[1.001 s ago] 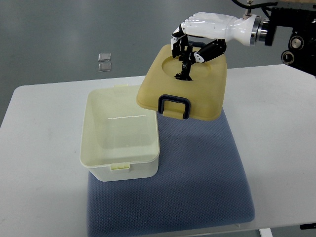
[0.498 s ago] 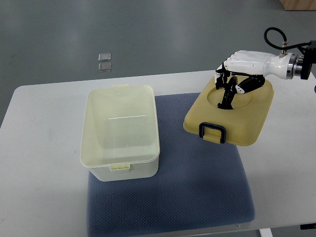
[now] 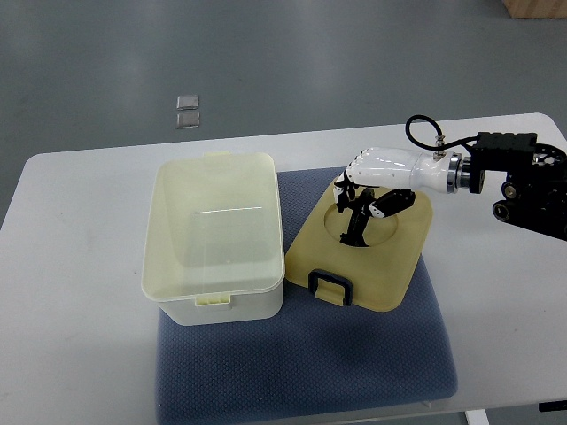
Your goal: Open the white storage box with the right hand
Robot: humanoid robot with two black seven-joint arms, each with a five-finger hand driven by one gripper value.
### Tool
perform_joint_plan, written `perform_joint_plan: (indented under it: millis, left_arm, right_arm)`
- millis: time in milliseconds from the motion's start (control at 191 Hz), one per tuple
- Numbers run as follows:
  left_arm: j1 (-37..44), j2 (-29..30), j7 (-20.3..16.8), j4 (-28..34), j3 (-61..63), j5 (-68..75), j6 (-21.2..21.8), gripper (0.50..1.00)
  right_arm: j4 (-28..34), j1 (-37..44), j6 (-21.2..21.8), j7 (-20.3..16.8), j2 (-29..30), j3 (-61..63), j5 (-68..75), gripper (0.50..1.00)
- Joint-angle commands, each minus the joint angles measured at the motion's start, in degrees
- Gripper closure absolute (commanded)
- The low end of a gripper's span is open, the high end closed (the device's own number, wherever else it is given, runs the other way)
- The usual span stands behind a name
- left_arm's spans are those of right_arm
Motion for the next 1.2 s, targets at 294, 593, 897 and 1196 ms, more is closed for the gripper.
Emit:
perform_joint_plan:
  millis: [294,593,897,1196]
  left_arm:
    - [0.09,0.00,0.00,0.09,-0.04,-0.08,0.00,0.500]
    - [0.01,0.00,0.00,0.09,0.05,-0.08,0.00,0.500]
    - [0.01,0.00,0.00,0.00,0.14,0.01,0.00,0.500]
    - [0.09,0.00,0.00,0.00,0.05,-0.08,0.00,0.500]
  right_arm:
    - [-0.03,-0.87,3.16,-0.57,0.88,-0.96,-0.05,0.574]
    - [5.42,6.43,11.43,0.23,-10.81,-0.26,1.00,0.574]
    - [4.98,6.96,15.73,-5.92,-10.81,26.36,29.29,0.574]
    - [-2.14,-4.64,11.51,-24.65,4.74,50.18,81.50,0.574]
